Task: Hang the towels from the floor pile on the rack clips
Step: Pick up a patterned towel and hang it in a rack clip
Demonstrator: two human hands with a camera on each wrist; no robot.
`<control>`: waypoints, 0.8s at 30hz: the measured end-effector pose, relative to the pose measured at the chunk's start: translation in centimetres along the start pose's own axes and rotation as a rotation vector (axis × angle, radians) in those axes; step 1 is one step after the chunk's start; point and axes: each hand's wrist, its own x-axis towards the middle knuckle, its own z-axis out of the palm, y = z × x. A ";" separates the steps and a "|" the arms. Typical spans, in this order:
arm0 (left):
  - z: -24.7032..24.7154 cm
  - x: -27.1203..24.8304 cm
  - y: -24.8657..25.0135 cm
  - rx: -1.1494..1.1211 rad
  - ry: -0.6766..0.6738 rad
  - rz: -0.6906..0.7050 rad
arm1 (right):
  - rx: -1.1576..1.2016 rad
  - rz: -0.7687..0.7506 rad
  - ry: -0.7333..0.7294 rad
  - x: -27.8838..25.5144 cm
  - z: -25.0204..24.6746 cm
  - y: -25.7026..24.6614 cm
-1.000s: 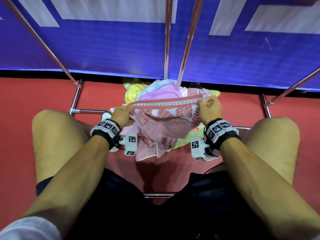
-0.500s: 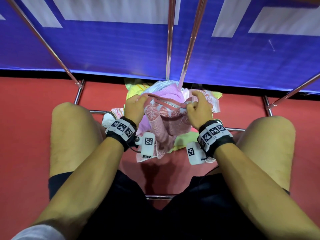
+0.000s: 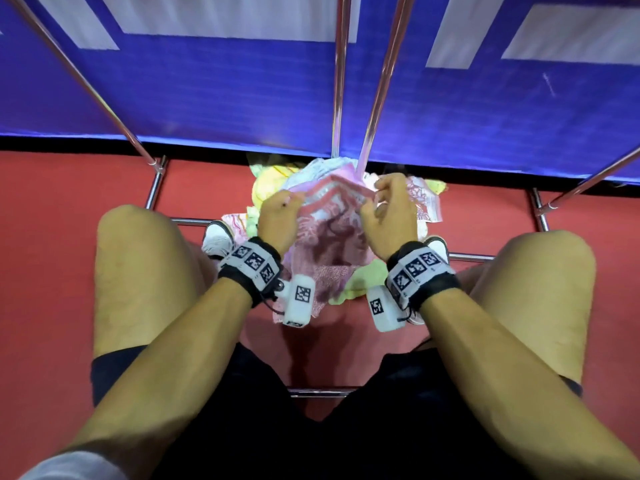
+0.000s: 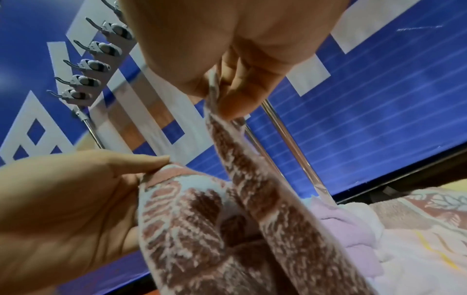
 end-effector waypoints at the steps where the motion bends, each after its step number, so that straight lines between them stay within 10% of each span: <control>1: 0.5 -0.3 -0.3 0.002 -0.058 0.016 | -0.024 -0.004 -0.015 -0.1 0.1 0.0; 6: 1.3 -1.7 -0.3 -0.008 -0.186 0.038 | 0.030 0.026 0.040 0.5 -0.1 -0.1; 15: 1.3 -2.8 0.4 -0.155 -0.153 -0.039 | 0.237 0.112 -0.284 -1.2 1.3 -1.1; 24: 0.9 -3.6 1.4 -0.130 -0.273 0.027 | 0.062 -0.111 -0.308 -0.5 0.8 -0.4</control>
